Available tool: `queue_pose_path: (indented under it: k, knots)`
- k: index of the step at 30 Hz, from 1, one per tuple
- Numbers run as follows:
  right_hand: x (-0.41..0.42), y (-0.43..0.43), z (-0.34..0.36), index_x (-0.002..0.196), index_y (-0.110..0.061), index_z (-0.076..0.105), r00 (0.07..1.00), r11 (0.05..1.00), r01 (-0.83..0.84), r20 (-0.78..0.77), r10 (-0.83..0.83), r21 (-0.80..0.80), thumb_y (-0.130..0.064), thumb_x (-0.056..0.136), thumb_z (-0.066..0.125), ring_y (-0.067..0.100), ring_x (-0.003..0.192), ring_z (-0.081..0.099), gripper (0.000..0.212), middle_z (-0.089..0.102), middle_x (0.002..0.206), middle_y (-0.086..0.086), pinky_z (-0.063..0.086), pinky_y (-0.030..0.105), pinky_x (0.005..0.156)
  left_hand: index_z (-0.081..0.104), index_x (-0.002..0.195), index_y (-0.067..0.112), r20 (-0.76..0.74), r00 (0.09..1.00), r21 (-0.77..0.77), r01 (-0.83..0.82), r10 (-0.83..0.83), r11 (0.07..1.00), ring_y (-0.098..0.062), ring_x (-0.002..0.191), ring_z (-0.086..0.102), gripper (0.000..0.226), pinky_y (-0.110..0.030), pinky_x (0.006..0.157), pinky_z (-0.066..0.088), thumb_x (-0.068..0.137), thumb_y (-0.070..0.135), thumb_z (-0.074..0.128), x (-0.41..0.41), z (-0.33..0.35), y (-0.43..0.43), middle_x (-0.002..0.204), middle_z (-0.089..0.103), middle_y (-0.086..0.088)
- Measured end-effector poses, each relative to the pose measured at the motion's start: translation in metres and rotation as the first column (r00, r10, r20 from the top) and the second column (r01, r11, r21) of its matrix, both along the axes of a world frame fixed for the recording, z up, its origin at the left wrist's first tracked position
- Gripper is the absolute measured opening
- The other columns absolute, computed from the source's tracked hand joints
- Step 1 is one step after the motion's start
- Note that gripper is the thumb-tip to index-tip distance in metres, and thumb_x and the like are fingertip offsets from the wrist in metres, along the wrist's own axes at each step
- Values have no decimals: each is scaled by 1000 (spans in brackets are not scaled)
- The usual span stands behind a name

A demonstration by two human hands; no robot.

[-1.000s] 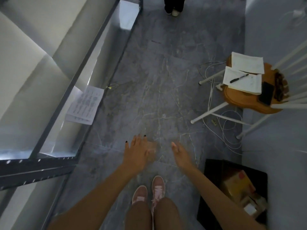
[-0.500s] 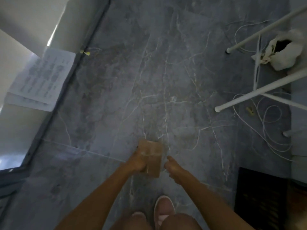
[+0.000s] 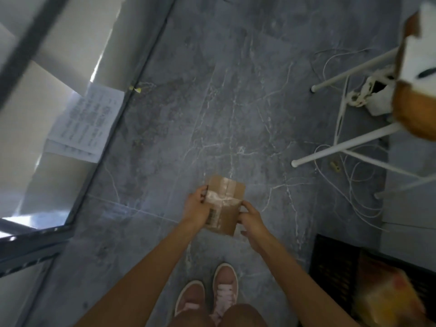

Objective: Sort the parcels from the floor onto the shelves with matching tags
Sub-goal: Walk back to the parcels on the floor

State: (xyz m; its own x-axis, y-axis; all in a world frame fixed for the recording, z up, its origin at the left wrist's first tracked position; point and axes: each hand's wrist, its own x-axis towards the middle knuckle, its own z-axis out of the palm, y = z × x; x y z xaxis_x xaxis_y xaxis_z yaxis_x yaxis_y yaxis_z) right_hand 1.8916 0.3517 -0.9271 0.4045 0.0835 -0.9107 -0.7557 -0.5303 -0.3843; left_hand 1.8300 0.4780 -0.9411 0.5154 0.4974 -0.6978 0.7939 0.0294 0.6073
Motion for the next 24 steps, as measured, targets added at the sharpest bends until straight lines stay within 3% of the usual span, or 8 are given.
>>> queue_pose_path:
  k: [2, 4, 8, 12, 17, 19, 21, 24]
  knots:
    - [14, 5, 59, 135, -20, 47, 997, 998, 51, 50, -52, 32, 1, 90, 44, 25, 97, 60, 50, 61, 124, 13, 46, 29, 64, 54, 123, 17, 69, 995, -11, -70, 71, 997, -11, 84, 55, 32, -9, 65, 42, 91, 15, 55, 13, 60, 3, 108, 64, -3]
    - [26, 10, 122, 136, -24, 46, 991, 997, 70, 109, -75, 45, -5, 92, 45, 31, 104, 60, 48, 63, 120, 12, 49, 43, 81, 53, 124, 18, 128, 984, -18, -120, 121, 993, -11, 85, 56, 34, -19, 72, 43, 90, 16, 57, 27, 124, 5, 108, 63, -1]
    - [43, 15, 255, 131, -24, 50, 959, 981, 92, 250, -133, 170, 3, 90, 39, 16, 92, 59, 51, 61, 120, 9, 47, 28, 71, 52, 128, 19, 230, 954, -48, -189, 195, 981, -23, 101, 62, 42, -37, 94, 49, 87, 13, 59, 46, 259, 11, 117, 64, -7]
    - [50, 15, 392, 133, -22, 52, 873, 966, 72, 453, -181, 247, -12, 97, 42, 21, 119, 53, 39, 56, 132, 6, 43, 42, 104, 55, 124, 21, 371, 900, -26, -235, 228, 972, -24, 99, 65, 40, -45, 93, 51, 85, 13, 59, 53, 393, 13, 111, 68, -10]
    - [50, 11, 552, 125, -37, 52, 677, 960, -100, 725, -128, 263, -17, 96, 46, -1, 94, 55, 36, 59, 103, -19, 44, 22, 84, 53, 128, 15, 524, 851, 146, -119, 25, 982, -20, 100, 63, 43, -38, 94, 49, 87, 2, 53, 54, 549, 15, 118, 65, -9]
    - [46, 15, 602, 132, -33, 48, 626, 960, -105, 767, -140, 260, -18, 94, 50, -4, 90, 54, 41, 55, 103, -17, 44, 15, 81, 51, 130, 12, 564, 823, 243, -81, -73, 967, -24, 106, 62, 46, -43, 96, 48, 87, -2, 51, 54, 604, 22, 120, 64, -11]
    - [40, 19, 647, 131, -32, 48, 561, 948, -126, 809, -174, 291, -16, 93, 54, -10, 80, 52, 42, 56, 98, -17, 43, 4, 67, 52, 129, 10, 620, 770, 311, -66, -149, 948, -24, 108, 61, 43, -44, 95, 48, 87, 0, 52, 51, 655, 29, 120, 64, -12]
    - [29, 27, 707, 125, -30, 52, 462, 925, -206, 865, -195, 318, -13, 92, 56, -1, 87, 58, 37, 60, 100, -13, 47, 15, 76, 53, 129, 14, 672, 706, 406, -95, -226, 909, -21, 111, 59, 41, -41, 98, 47, 89, 5, 53, 40, 719, 39, 122, 62, -9]
